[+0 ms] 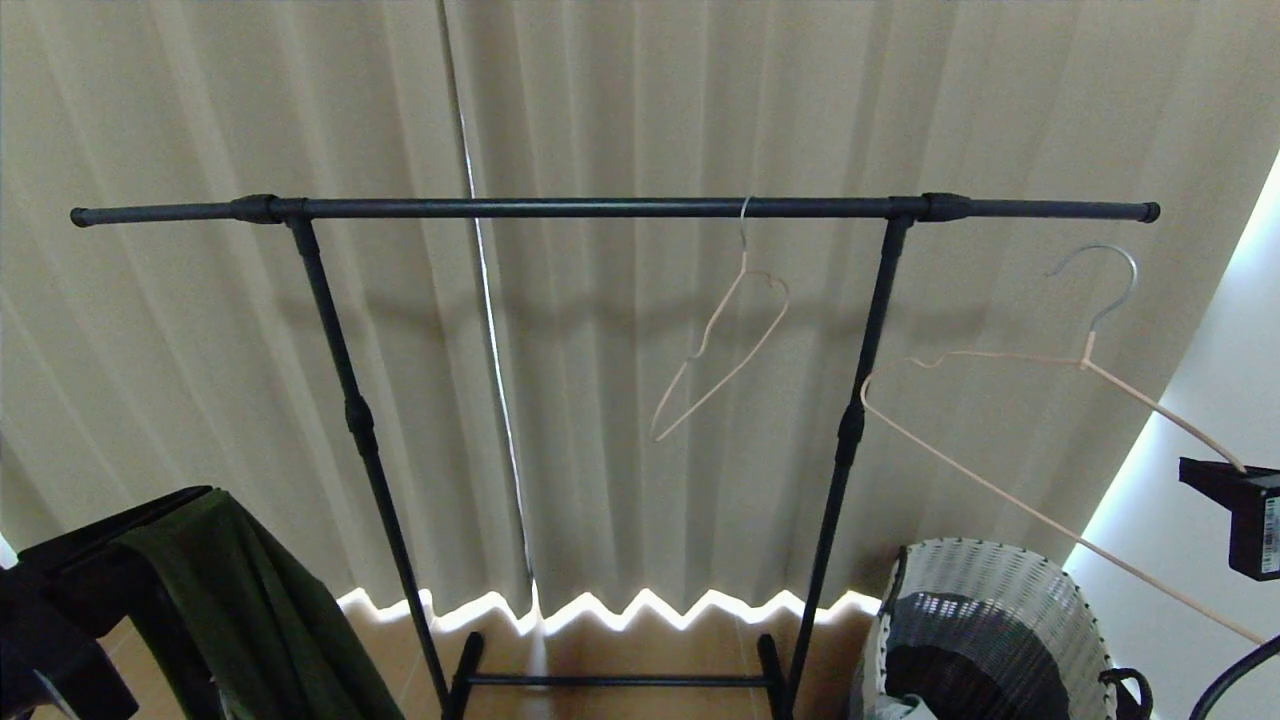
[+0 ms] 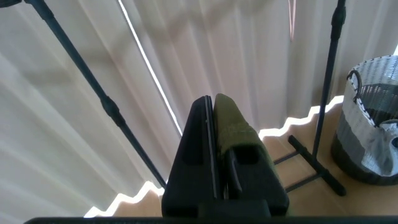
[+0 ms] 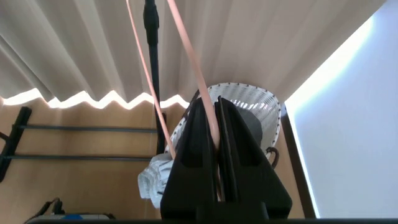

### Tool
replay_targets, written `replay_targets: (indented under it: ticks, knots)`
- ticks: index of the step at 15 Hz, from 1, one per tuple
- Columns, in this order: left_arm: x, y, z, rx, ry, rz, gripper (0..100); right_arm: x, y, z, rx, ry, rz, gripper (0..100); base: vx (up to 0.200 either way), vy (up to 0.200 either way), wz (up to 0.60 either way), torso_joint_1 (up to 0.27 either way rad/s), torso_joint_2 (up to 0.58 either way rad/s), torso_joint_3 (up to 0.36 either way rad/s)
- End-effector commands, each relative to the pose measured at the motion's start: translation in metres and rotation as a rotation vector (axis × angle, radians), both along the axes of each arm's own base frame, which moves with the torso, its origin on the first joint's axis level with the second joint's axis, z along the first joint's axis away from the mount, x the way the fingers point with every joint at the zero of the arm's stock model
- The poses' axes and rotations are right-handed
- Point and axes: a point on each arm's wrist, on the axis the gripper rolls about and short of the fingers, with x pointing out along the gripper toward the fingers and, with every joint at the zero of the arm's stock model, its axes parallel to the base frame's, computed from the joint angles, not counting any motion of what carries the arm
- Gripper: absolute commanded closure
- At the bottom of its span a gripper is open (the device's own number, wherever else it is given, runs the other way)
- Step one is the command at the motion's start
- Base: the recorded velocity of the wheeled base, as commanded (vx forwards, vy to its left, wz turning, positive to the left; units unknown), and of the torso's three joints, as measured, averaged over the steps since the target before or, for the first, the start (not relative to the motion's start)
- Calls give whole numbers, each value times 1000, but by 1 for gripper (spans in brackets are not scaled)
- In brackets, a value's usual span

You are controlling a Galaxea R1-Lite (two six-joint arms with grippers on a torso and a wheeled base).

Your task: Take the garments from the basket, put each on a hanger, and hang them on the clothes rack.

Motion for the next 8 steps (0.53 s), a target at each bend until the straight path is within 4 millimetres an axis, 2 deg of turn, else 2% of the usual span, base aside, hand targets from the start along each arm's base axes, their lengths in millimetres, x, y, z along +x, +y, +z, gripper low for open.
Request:
replay_targets:
  ticks: [1,4,8]
  knots:
    - [0,0,-1,1,3,1,100,-2,0,-5,2,13,2,100,0,0,0,0,0,0]
    - [2,-1,-1,3,10,1,100,-9,2,-7,11,-2,25,100,0,0,0,0,0,0]
    - [2,-1,-3,4,18,-2,100,-16,17,-11,54,-1,179,100,0,0,0,0,0,0]
